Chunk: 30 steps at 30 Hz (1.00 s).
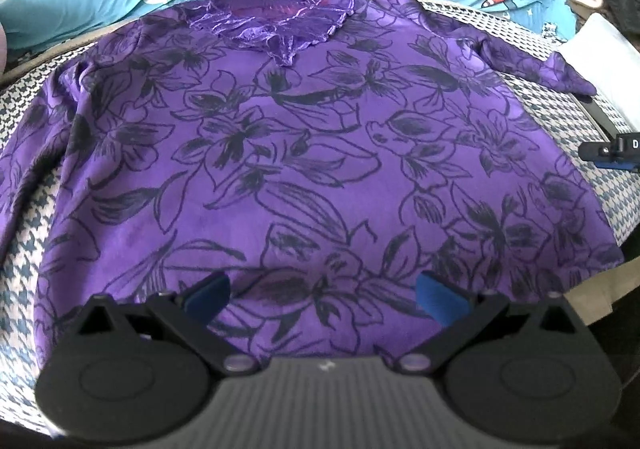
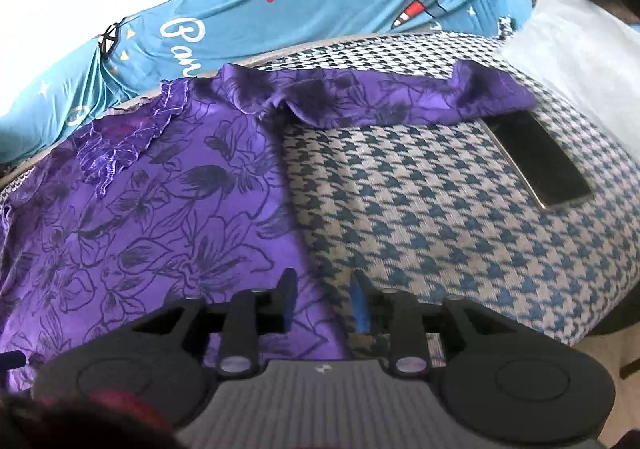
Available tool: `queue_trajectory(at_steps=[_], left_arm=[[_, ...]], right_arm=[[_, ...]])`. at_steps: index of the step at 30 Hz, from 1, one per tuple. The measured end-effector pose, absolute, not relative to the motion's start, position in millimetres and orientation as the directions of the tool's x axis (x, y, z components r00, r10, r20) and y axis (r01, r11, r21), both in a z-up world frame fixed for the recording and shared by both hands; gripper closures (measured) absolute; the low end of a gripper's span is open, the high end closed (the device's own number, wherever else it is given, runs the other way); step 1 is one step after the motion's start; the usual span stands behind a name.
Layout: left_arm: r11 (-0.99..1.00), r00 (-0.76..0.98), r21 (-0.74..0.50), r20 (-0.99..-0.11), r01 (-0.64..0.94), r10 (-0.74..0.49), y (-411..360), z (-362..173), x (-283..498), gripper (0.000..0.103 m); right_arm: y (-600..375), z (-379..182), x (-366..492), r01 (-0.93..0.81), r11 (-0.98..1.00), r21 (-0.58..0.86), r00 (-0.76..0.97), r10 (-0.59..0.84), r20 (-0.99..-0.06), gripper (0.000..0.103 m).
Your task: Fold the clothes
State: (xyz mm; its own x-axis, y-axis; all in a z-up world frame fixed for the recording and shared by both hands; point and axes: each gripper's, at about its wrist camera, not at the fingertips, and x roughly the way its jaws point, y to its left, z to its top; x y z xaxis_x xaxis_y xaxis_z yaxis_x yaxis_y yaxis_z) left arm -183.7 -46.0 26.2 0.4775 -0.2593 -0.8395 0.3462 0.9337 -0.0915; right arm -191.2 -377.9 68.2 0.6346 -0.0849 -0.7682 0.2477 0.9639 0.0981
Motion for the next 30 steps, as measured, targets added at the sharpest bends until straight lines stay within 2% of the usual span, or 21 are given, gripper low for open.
queue_trajectory(at_steps=[10, 11, 13, 17, 25, 30], left_arm=[[0.928, 0.491, -0.068, -0.833, 0.366, -0.254, -63, 39, -155, 0.000], [0.929, 0.489, -0.072, -0.834, 0.363, -0.256, -64, 39, -151, 0.000], [0.932, 0.490, -0.075, -0.834, 0.355, -0.254, -65, 40, -142, 0.000], [0.939, 0.503, -0.057, -0.833, 0.340, -0.232, -64, 40, -126, 0.000], [0.957, 0.504, -0.053, -0.841, 0.287, -0.198, -47, 34, -92, 0.000], [0.970, 0.514, -0.051, -0.841, 0.238, -0.170, -35, 28, -71, 0.000]], right_arm=[[-400, 71, -157, 0.270, 0.952, 0.147, 0.635, -0.061, -0.770, 0.070], [-402, 71, -155, 0.274, 0.950, 0.149, 0.641, -0.065, -0.765, 0.068], [-405, 71, -151, 0.282, 0.947, 0.155, 0.651, -0.070, -0.756, 0.058], [-409, 71, -145, 0.300, 0.942, 0.149, 0.670, -0.097, -0.736, 0.057], [-424, 67, -127, 0.328, 0.929, 0.174, 0.677, -0.103, -0.729, 0.048], [-432, 62, -113, 0.355, 0.916, 0.186, 0.667, -0.108, -0.737, 0.048]])
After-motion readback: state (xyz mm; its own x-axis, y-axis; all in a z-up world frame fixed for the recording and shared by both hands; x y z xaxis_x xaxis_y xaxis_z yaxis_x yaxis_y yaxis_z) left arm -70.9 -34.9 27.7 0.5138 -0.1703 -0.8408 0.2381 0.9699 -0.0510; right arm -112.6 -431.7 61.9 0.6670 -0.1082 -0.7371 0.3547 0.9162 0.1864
